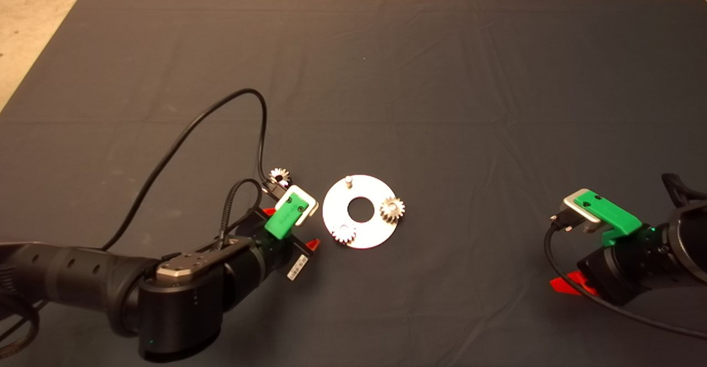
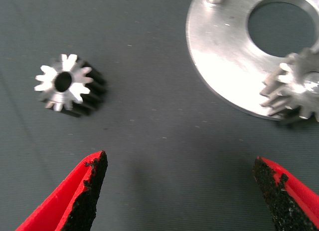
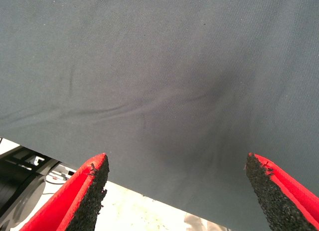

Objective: Install three planetary gears onto the carrier pins

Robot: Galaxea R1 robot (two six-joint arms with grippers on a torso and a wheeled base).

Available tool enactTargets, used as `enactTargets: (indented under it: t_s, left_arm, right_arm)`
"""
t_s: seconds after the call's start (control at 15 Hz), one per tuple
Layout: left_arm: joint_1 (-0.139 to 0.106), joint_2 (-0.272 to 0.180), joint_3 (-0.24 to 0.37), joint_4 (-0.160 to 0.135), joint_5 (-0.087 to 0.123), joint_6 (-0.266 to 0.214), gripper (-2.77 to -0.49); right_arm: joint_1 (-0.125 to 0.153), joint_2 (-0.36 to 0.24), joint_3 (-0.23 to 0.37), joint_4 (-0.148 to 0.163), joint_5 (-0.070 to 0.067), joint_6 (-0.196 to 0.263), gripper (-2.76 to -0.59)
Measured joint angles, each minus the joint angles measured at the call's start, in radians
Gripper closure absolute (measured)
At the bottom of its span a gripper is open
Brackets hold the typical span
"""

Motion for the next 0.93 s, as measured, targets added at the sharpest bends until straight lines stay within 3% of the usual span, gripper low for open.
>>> enactTargets:
  t_s: [0.2,0.93]
  left_arm:
    - [-0.016,-0.013,-0.011,0.000,0.000,0.009,-2.07]
    - [-0.069,-0.014,-0.147,-0.001,0.000,0.011,-2.07]
  right_arm:
    - [0.000,-0.002,0.000,0.000,-0.001,0.000,-2.03]
    - [0.000,-0.008,0.003,0.000,0.000,-0.013,-2.03]
